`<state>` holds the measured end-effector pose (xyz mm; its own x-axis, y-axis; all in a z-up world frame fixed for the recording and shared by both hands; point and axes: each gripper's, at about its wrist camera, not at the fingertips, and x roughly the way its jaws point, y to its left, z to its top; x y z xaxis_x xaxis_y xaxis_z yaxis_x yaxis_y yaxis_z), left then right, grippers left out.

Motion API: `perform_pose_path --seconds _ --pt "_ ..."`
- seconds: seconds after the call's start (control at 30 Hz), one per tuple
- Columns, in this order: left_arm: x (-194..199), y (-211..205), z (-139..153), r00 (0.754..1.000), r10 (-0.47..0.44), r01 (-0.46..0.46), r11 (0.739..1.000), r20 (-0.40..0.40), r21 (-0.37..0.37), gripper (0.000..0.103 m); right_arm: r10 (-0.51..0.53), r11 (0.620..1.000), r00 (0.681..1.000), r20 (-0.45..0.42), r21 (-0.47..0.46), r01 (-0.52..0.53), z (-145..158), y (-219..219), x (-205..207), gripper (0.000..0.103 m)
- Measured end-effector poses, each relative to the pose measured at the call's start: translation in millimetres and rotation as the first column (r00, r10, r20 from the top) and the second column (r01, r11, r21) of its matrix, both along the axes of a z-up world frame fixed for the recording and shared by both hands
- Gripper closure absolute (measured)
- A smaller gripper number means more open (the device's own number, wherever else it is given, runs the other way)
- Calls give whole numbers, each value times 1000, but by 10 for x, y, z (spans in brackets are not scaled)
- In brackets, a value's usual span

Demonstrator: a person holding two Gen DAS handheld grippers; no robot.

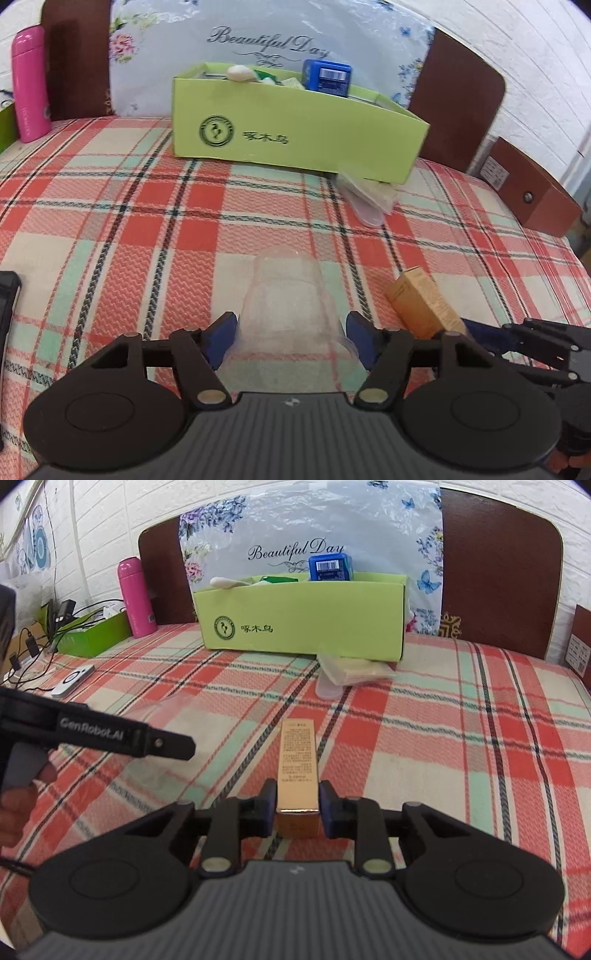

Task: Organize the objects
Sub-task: 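Grasp the gold lipstick box with the right tool while the left tool approaches the clear cup, then carry the gold box into the lime-green box with the right tool while the left tool carries the clear cup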

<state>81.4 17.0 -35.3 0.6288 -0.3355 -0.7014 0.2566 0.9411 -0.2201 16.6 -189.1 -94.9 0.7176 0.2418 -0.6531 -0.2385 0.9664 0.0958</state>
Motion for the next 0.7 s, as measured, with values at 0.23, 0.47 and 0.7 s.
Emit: perform_pose_path --seconds 0.23,0.47,0.7 --pt "37 -93 -22 1000 -19 20 999 -10 30 32 20 1000 999 -35 0 -20 -18 39 24 78" --pt "88 -118 -80 1000 -16 17 1000 -24 23 33 17 1000 999 -28 -17 -17 -52 78 112 78" --pt "65 -109 -35 999 -39 39 999 -3 -7 36 -4 1000 999 -32 2 4 -92 92 127 80"
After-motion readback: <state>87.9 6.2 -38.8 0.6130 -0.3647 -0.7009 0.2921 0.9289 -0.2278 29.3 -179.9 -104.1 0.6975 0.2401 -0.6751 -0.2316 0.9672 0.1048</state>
